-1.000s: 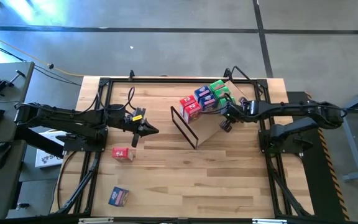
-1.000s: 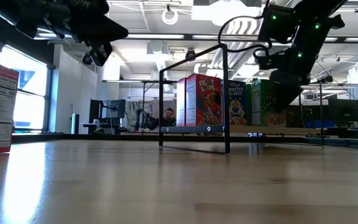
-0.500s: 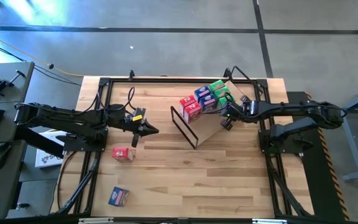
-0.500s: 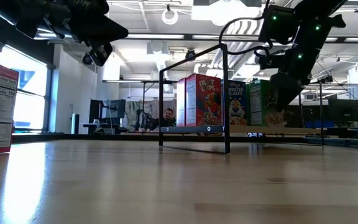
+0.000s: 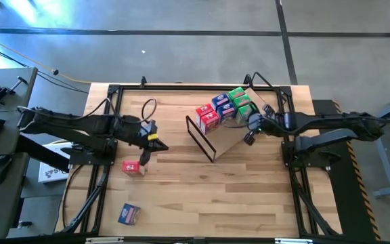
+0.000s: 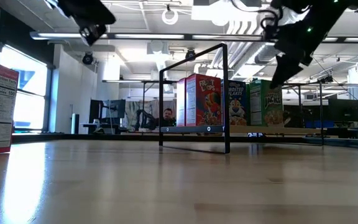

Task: Stack cereal on shelf
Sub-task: Put the blue cereal box on the shelf aligned with the other blue cereal boxes

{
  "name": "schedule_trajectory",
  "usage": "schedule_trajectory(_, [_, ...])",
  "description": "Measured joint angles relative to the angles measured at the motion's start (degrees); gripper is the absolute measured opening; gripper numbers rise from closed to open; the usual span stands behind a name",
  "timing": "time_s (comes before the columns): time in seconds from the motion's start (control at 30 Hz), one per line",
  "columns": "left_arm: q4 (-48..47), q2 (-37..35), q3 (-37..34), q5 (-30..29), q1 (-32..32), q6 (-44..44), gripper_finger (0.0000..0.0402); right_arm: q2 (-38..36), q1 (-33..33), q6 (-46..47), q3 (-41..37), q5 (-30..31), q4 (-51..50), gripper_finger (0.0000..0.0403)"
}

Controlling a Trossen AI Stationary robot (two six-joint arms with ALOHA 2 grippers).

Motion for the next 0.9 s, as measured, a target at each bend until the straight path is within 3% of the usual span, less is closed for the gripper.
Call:
schedule_trajectory(0.17, [-20.6,3.0,9.6,-6.5,-8.0,-13.0,0.0000,-5.0,6.2,1.2,-5.9,1.1,12.7,0.0000])
schedule_trajectory(0.3, [-34.2,7.7,16.8,-7.9,-13.8,-26.2,0.0000,-6.5,9.8,-0.4,-9.2,3.4,20.6,0.0000])
schedule_trajectory(0.5, [-49.6,15.4,27.1,-7.5,-22.6,-48.9,0.0000,-6.7,13.2,-3.2,-9.9,7.4,22.3,0.0000])
schedule_trajectory(0.7, [-52.2,21.3,30.6,-1.5,-31.5,-73.1,0.0008,-6.7,14.9,-8.3,-9.9,9.4,22.7,0.0000])
schedule_trajectory(0.9, [-47.0,28.1,32.3,5.7,-36.5,-83.1,0.0066,-6.7,14.9,-12.3,-9.9,9.4,22.8,0.0000])
